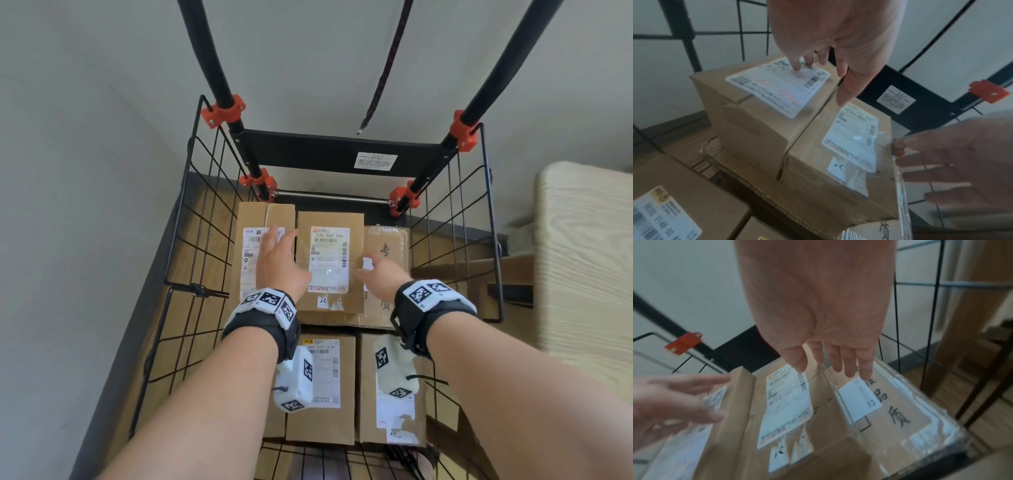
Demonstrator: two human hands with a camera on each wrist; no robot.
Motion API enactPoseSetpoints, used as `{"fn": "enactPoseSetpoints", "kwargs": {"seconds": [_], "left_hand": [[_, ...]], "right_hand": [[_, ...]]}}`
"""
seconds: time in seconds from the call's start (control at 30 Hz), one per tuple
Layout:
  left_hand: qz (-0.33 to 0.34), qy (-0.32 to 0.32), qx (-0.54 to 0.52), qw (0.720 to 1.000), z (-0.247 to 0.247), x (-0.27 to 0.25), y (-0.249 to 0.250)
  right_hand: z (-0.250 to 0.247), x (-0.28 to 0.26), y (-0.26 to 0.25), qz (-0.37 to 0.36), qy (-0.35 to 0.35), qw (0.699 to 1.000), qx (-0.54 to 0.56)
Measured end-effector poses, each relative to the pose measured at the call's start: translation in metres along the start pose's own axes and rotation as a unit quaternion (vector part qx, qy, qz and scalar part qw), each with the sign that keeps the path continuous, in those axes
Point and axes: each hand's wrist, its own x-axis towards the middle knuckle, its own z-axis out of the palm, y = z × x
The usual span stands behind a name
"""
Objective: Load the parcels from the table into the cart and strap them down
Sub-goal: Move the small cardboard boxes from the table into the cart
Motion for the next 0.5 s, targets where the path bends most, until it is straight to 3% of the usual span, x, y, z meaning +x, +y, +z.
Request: {"fn": "enactPoseSetpoints", "kwargs": {"seconds": [0.13, 0.27, 0.33, 0.5], "left_hand": [[0.036, -0.071, 0.025, 0.997, -0.003, -0.013, 0.021], [0.077, -0.118, 0.107, 0.984, -0.004, -0.03, 0.05], [0.094, -0.127, 0.156, 0.975, -0.005, -0.039, 0.069], [0.163, -0.127, 0.215, 0.955, -0.004, -0.069, 0.125]], "right_hand": [[-0.017, -0.024, 0.003, -0.058, 0.023, 0.977, -0.206], [-0.034, -0.052, 0.012, -0.126, 0.069, 0.912, -0.384], [-0.046, -0.067, 0.017, -0.141, 0.085, 0.899, -0.407], [-0.081, -0.112, 0.032, -0.148, 0.147, 0.898, -0.387]]}}
